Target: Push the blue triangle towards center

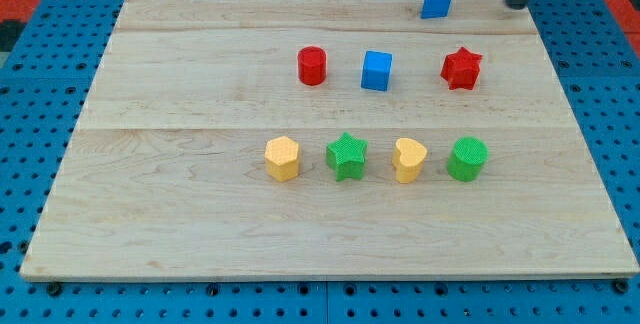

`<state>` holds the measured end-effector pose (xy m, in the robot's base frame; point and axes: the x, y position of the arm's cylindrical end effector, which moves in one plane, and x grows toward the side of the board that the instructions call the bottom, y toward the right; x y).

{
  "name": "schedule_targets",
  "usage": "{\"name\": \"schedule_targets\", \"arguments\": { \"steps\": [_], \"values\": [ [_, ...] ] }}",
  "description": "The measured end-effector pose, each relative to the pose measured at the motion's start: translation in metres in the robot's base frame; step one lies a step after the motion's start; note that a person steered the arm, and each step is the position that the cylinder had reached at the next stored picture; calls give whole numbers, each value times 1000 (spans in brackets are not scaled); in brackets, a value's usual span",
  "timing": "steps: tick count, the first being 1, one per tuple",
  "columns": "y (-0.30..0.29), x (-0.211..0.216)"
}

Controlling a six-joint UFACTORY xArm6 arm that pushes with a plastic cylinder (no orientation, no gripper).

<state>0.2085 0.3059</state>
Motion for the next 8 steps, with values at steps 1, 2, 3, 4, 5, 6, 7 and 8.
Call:
{"name": "schedule_targets", "arguments": {
  "steps": [1, 2, 3, 4, 5, 6, 7, 8],
  "values": [
    [13, -17],
    [1, -17],
    [-63, -17],
    [-129, 2],
    [-169, 29],
    [-230, 39],
    [-242, 48],
    [-287, 49]
  ]
}}
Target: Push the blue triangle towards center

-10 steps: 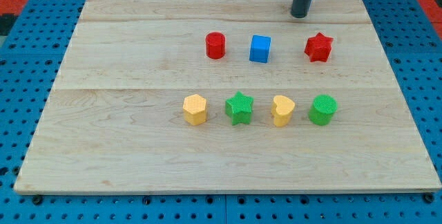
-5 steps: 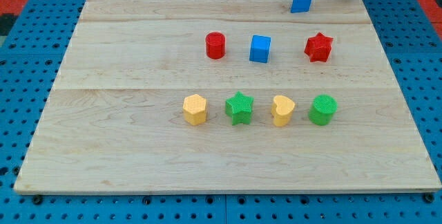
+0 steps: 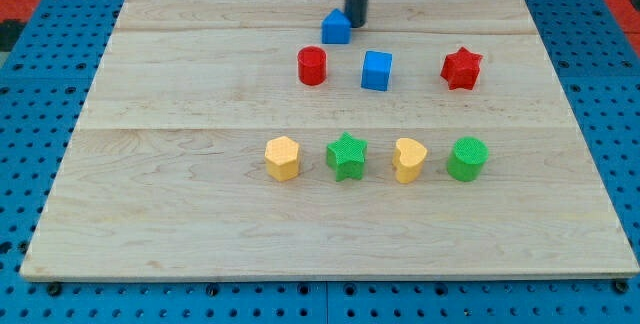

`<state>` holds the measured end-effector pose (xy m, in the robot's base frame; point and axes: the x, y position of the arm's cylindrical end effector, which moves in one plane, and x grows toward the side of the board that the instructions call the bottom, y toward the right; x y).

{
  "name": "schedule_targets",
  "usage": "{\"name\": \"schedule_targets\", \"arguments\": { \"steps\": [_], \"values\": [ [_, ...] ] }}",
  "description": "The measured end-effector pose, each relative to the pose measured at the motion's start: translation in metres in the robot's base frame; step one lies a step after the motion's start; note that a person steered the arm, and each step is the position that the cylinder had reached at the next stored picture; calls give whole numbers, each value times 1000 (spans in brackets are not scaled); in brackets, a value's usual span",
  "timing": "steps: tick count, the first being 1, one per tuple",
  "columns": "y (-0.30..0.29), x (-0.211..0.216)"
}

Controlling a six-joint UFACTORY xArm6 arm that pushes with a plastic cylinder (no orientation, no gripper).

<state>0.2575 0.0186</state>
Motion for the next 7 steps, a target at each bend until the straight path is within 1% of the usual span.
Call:
{"name": "schedule_targets", "arguments": {
  "steps": [1, 2, 5, 7],
  "values": [
    [-44, 0],
    [-60, 0],
    [-60, 14],
    [-55, 15]
  ]
}}
